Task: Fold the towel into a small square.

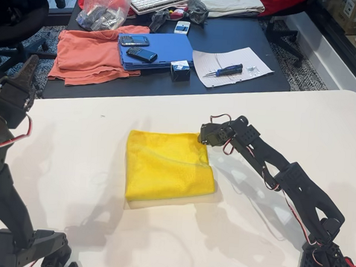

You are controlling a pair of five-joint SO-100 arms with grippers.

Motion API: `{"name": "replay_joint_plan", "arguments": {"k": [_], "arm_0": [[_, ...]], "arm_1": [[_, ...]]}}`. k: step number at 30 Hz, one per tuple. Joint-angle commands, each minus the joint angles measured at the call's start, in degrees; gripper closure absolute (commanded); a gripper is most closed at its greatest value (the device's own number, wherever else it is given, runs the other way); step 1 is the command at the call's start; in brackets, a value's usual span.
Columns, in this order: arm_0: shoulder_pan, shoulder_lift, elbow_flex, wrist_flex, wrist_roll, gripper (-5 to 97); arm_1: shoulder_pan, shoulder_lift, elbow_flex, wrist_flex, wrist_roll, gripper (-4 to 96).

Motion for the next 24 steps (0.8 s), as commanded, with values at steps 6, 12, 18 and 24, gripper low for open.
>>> {"name": "replay_joint_plan", "arguments": {"k": [6,12,18,24], "arm_0": [[-5.63,5.89,-4.83,15.03,8.70,92],[-5.98,2.55,-4.83,17.31,15.64,92],[-6.68,-5.10,-5.54,17.23,19.51,92],[-7.29,-7.73,-5.19,18.19,20.48,92]], "arm_1": [[-0.18,1.67,-0.70,-0.18,-0.09,77.6],[-0.18,1.67,-0.44,-0.18,-0.09,77.6],[-0.18,1.76,-0.62,-0.18,-0.09,77.6],[-0.18,1.85,-0.88,-0.18,-0.09,77.6]]}}
